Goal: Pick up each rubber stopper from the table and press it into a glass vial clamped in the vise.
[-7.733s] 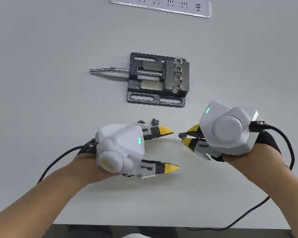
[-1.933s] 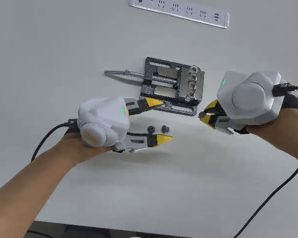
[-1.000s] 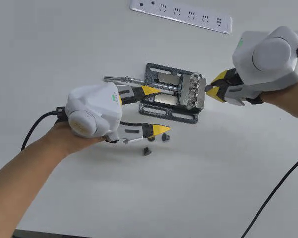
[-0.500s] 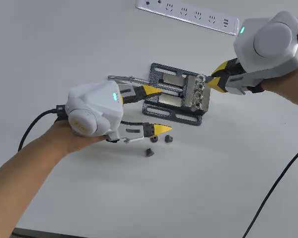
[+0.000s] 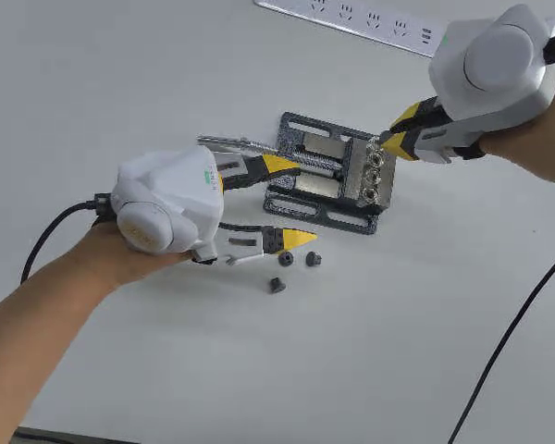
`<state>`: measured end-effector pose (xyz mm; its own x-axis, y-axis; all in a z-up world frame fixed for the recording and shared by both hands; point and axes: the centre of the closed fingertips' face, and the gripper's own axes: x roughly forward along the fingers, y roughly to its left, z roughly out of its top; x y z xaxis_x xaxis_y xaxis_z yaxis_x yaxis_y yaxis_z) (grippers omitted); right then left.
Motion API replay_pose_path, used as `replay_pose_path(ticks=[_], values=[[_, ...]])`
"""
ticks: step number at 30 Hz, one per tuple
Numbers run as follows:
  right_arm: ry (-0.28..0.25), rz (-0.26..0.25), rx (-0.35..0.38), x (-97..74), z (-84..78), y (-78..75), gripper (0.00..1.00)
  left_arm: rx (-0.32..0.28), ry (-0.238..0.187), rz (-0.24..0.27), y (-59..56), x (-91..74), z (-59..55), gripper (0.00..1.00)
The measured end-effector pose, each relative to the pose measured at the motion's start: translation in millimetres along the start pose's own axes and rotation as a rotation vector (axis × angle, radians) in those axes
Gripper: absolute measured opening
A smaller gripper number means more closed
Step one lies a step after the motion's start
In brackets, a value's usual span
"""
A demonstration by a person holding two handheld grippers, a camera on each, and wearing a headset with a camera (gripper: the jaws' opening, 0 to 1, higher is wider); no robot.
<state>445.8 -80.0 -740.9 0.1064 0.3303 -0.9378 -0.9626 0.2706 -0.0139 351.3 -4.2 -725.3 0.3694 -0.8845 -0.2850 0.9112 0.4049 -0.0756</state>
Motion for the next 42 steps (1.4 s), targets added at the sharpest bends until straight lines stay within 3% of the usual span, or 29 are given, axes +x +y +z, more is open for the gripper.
replay_pose_path(ticks=[30,42], values=[[0.041,0.015,-0.03,9.8,-3.5,1.2,0.11,-0.015,-0.005,0.008,0.4,-1.0,-4.4,0.43],[0.097,0.039,-0.056,11.0,-3.0,0.1,0.11,-0.019,-0.006,0.011,-0.5,-1.6,-5.3,0.43]])
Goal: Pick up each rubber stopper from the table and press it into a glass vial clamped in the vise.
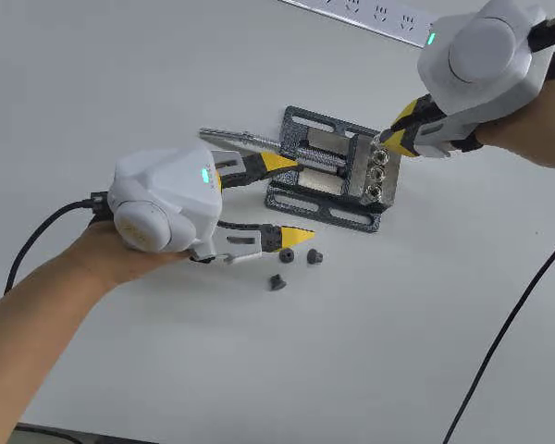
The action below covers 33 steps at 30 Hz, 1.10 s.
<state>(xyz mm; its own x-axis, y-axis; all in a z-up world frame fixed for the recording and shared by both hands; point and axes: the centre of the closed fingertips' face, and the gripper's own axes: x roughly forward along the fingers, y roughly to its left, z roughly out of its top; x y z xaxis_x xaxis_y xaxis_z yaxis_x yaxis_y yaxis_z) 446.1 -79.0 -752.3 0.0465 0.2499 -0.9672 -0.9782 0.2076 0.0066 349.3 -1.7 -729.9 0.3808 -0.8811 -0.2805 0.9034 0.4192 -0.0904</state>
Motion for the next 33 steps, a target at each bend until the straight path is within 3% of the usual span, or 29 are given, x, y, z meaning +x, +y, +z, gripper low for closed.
replay_pose_path(ticks=[10,24,29,33], values=[[0.027,0.027,-0.01,1.7,-0.7,0.6,0.11,-0.002,-0.001,0.006,2.3,-1.1,-1.1,0.43],[0.026,0.03,-0.034,0.2,-0.5,0.5,0.12,-0.001,0.003,0.004,2.6,-1.5,-1.3,0.42],[0.016,0.024,-0.027,-0.1,-0.1,-0.7,0.19,-0.002,0.005,0.004,2.6,-2.2,-1.2,0.42],[0.011,0.026,-0.028,-1.9,0.4,-0.9,0.2,-0.001,0.004,0.004,2.6,-1.7,-0.6,0.42]])
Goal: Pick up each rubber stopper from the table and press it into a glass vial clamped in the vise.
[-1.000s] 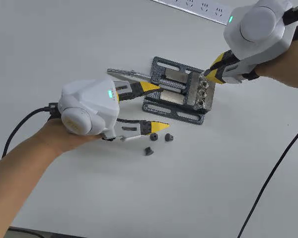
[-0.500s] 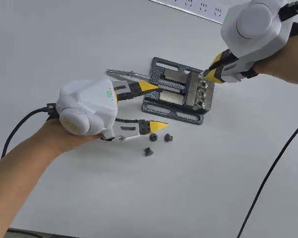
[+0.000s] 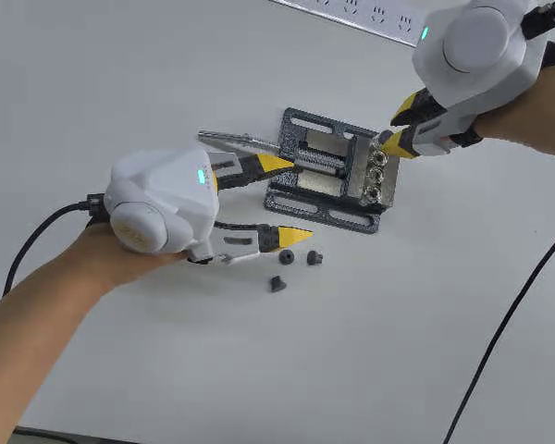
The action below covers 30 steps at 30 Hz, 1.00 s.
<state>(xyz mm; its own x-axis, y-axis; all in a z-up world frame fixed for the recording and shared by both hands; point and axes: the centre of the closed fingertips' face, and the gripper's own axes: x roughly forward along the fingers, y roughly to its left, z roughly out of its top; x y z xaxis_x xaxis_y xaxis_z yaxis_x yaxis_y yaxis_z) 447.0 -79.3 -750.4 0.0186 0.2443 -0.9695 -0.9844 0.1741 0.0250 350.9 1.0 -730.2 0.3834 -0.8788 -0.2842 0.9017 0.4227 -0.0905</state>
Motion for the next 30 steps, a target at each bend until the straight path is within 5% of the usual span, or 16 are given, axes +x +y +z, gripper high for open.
replay_pose_path(ticks=[13,30], values=[[-0.033,-0.044,-0.039,-13.8,-0.9,-1.5,0.01,0.001,0.001,0.0,0.4,0.2,-0.1,0.42],[-0.023,-0.034,-0.074,-4.0,2.9,3.7,0.0,-0.003,0.001,0.006,-1.5,-2.1,-0.1,0.42]])
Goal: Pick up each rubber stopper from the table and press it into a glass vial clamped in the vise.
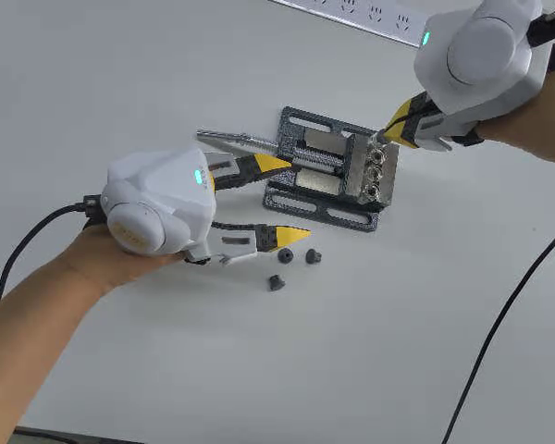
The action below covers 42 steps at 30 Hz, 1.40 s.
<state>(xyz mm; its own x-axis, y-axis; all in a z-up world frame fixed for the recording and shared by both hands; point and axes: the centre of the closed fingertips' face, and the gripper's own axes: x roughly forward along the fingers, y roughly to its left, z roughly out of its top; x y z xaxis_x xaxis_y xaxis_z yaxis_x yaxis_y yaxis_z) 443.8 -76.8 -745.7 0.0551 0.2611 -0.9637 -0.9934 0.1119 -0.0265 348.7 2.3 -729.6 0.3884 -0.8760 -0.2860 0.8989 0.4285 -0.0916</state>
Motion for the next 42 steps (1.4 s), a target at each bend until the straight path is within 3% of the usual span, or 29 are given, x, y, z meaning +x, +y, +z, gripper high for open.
replay_pose_path(ticks=[42], values=[[0.031,0.001,-0.011,5.4,-1.1,-1.1,0.0,-0.014,0.001,-0.009,2.4,3.2,-7.6,0.4]])
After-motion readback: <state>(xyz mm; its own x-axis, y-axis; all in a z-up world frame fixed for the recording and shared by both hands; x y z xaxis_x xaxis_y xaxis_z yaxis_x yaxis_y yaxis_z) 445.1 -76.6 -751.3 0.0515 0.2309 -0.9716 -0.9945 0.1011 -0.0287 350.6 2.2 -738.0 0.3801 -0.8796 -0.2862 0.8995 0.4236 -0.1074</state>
